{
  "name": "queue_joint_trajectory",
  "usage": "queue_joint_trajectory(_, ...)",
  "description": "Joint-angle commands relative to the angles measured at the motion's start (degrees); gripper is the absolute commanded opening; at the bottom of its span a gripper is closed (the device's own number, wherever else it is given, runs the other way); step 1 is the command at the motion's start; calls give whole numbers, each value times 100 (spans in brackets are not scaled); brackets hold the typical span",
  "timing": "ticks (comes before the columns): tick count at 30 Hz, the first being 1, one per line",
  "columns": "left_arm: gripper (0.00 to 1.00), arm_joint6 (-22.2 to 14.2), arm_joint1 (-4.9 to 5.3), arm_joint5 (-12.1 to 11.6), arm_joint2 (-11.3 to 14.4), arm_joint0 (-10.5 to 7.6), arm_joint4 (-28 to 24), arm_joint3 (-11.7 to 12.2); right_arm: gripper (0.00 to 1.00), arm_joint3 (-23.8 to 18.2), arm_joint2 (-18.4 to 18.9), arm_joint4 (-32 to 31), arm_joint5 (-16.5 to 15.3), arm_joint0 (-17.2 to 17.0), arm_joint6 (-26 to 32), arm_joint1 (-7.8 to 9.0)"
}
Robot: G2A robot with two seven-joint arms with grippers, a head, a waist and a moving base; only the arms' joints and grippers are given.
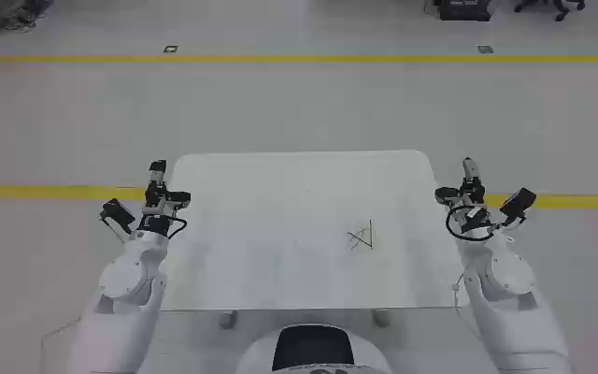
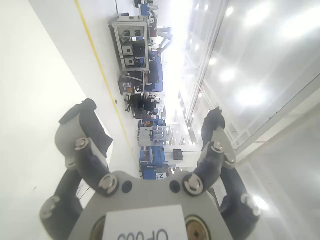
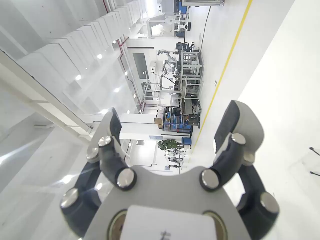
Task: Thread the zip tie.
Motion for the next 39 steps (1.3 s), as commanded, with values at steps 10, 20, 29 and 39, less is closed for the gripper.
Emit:
queue_joint_trajectory(10, 100, 0, 0, 0, 0, 0, 0, 0, 100, 265, -103, -1962, -73, -4, 1336, 119)
queue_joint_trajectory(20, 100, 0, 0, 0, 0, 0, 0, 0, 100, 244, -111, -2206, -123, 84, 1468, 136)
queue_joint_trajectory(29, 100, 0, 0, 0, 0, 0, 0, 0, 100, 331, -350, -3862, -3, 796, 2884, 265)
queue_joint_trajectory(39, 100, 0, 0, 0, 0, 0, 0, 0, 100, 317, -393, -4016, -18, 832, 2941, 272)
